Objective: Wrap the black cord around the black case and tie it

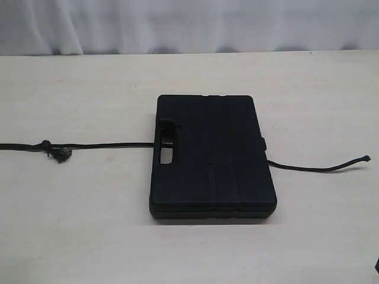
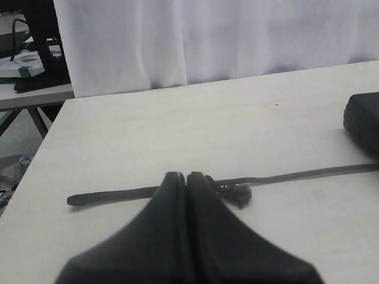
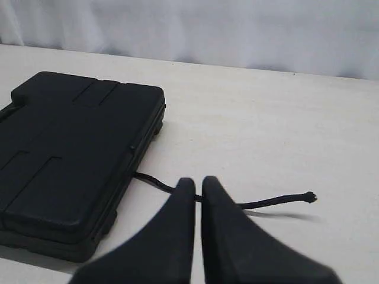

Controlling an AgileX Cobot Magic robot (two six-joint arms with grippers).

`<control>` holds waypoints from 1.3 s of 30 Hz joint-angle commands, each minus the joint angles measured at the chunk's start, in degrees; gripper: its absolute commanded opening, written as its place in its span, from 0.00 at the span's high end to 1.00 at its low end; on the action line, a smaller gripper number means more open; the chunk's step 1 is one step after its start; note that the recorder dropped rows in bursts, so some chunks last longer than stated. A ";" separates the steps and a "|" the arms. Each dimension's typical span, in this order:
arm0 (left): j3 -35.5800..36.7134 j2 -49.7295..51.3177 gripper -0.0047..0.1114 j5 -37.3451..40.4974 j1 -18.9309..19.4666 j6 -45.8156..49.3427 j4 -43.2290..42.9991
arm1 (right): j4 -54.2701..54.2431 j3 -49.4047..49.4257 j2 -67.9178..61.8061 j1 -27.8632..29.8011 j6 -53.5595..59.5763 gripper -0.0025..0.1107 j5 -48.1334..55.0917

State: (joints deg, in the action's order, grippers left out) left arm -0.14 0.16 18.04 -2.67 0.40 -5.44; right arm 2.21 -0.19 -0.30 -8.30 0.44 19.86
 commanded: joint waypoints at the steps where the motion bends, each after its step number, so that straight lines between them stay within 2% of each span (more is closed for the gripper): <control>1: 0.14 -0.16 0.96 -0.32 -0.01 -0.09 0.06 | 3.51 0.19 0.30 0.13 0.44 0.94 -2.10; 4: 0.14 -0.16 0.96 -0.32 -0.01 -0.09 0.06 | 6.67 0.19 0.30 0.13 0.44 0.94 -10.37; 12: 0.14 -0.16 0.96 -0.32 -0.01 -0.09 0.06 | 5.72 0.19 0.30 0.13 -0.44 0.94 -47.74; 16: 0.14 -0.16 0.96 -0.32 -0.01 -0.09 0.06 | 5.72 0.19 0.30 0.13 -11.08 0.94 -72.71; 17: 0.14 -0.16 0.96 -0.32 -0.01 -0.09 0.06 | 5.56 0.19 0.30 0.13 -13.41 0.94 -74.23; 18: 0.14 -0.16 0.96 -0.32 -0.01 -0.09 0.06 | 5.56 -0.83 0.30 0.13 -18.90 0.94 -71.23; 19: 0.14 -0.16 0.96 -0.32 -0.01 -0.09 0.06 | 6.40 -3.47 0.30 0.13 -24.69 0.94 -64.09; 22: 0.14 -0.16 0.96 -0.32 -0.01 -0.09 0.06 | 17.81 -16.71 -1.96 0.13 -36.67 0.94 -29.09; 23: 0.14 -0.16 0.96 -0.32 -0.01 -0.09 0.06 | 19.64 -21.00 -4.47 0.13 -37.31 0.92 -21.07; 28: 0.14 -0.16 0.96 -0.32 -0.01 -0.09 0.06 | 18.34 -36.37 -22.05 0.13 -28.57 0.54 9.41; 29: 0.14 -0.16 0.96 -0.32 -0.01 -0.09 0.06 | 15.65 -39.18 -25.81 0.13 -26.33 0.52 13.86; 32: 0.14 -0.16 0.96 -0.32 -0.01 -0.09 0.06 | 8.45 -45.20 -35.55 0.13 -21.53 0.54 22.78; 35: 0.14 -0.16 0.96 -0.32 -0.01 -0.09 0.06 | 3.18 -48.96 -42.05 0.13 -18.17 0.55 26.02; 39: 0.14 -0.16 0.96 -0.32 -0.01 -0.09 0.06 | -9.82 -52.16 -48.72 0.13 -8.32 0.55 26.89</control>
State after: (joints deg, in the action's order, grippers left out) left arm -0.14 0.16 18.04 -2.67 0.40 -5.44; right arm 0.92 -50.39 -45.20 -8.30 -14.98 45.65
